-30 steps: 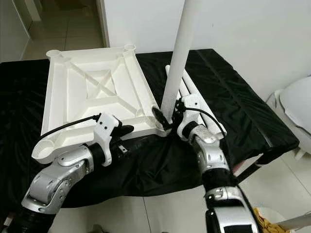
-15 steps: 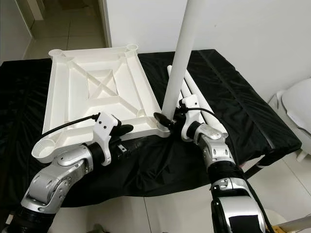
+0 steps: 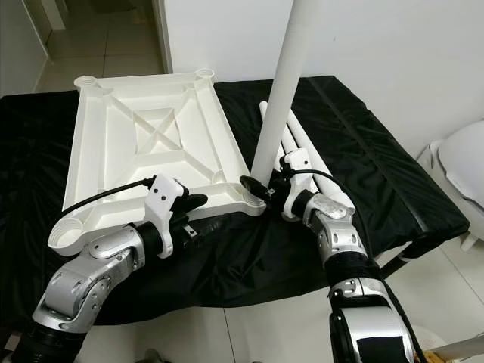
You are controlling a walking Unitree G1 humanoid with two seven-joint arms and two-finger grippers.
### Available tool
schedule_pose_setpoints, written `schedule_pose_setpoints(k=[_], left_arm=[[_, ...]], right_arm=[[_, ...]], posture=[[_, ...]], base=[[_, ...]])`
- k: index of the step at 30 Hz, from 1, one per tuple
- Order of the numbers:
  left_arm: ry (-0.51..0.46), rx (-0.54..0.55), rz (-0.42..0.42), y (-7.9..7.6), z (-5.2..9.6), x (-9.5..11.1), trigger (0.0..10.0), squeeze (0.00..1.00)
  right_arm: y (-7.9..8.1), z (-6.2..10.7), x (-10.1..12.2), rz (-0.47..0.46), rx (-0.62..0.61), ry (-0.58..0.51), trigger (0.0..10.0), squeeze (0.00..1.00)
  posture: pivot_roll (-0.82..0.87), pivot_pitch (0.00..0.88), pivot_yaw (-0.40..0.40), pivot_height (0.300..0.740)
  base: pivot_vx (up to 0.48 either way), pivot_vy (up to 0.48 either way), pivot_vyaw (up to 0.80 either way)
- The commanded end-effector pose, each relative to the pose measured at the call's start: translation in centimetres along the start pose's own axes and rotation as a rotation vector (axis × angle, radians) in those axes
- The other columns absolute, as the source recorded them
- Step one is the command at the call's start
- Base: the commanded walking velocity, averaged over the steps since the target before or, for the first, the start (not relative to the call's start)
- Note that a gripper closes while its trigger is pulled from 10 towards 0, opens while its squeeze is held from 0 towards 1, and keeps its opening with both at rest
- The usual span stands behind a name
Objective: Building children table
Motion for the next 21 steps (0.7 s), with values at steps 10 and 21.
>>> schedule_pose_setpoints(k=[10, 21], left_arm=[[0.003, -0.007, 0.002, -0.3, 0.0, 0.0, 10.0, 0.0], [0.001, -0.017, 0.003, -0.6, -0.2, 0.0, 10.0, 0.0]], right_arm=[[0.8, -1.0, -0.9, -0.036, -0.151, -0.009, 10.0, 0.0], [0.4, -1.2, -0.4, -0.078, -0.354, -0.062, 10.0, 0.0]], posture=[[-0.03, 0.044, -0.024, 0.74], [-0.04, 0.033, -0.03, 0.74]], base=[[0.0, 0.0, 0.0], [0.0, 0.0, 0.0]])
Point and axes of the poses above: a point about 5 cm out from each wrist's last joint towards the gripper, its own z axis pointing back from the gripper into the wrist, its own x axis along the axis of the wrist's last joint, y = z × x, the point moved 4 cm from there along -z, pointing out of the wrist towards the gripper, and after that the axes turned 6 degrees about -z, right-handed, at the moved point
